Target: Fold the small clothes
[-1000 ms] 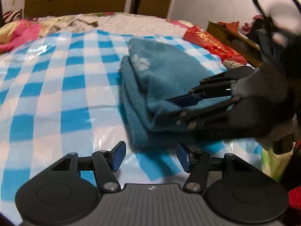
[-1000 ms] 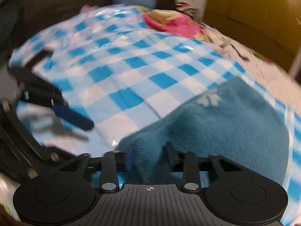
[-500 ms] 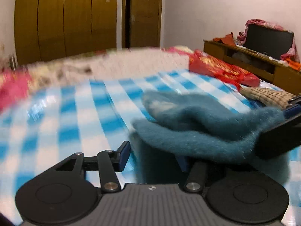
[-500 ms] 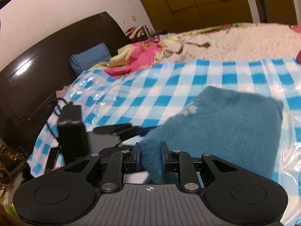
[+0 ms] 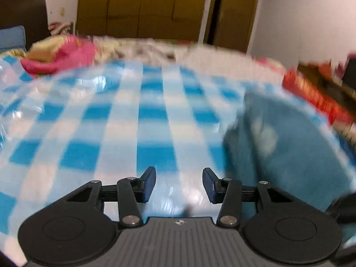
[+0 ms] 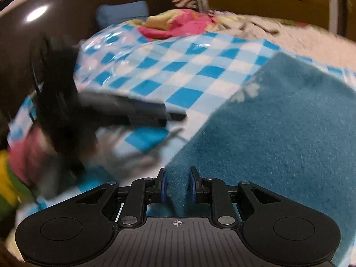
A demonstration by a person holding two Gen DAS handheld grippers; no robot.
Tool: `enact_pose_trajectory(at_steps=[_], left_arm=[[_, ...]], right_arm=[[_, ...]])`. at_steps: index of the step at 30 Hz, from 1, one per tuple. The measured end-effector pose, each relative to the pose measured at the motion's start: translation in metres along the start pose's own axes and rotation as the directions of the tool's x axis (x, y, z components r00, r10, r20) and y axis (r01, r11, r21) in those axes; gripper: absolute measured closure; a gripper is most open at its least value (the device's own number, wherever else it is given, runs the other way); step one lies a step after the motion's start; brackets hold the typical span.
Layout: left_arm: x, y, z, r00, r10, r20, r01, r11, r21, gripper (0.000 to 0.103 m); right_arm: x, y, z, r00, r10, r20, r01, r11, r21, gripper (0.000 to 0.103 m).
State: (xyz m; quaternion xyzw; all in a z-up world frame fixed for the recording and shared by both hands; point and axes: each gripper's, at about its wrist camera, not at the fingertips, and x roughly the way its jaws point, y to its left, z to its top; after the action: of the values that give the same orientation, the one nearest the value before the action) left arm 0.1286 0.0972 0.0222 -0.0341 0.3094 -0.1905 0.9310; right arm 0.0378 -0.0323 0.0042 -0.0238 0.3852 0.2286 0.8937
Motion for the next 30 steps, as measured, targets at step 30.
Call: enact_pose_trajectory(at_steps=[30], left_arm=[[-0.001, -0.111, -0.003, 0.984, 0.129, -0.121, -0.111, 0.983, 0.145, 0.03]], right_arm=[[-0.1, -0.058, -0.081, 0.99, -0.021, 0.138, -0.011, 0.973, 0.23, 0.077]])
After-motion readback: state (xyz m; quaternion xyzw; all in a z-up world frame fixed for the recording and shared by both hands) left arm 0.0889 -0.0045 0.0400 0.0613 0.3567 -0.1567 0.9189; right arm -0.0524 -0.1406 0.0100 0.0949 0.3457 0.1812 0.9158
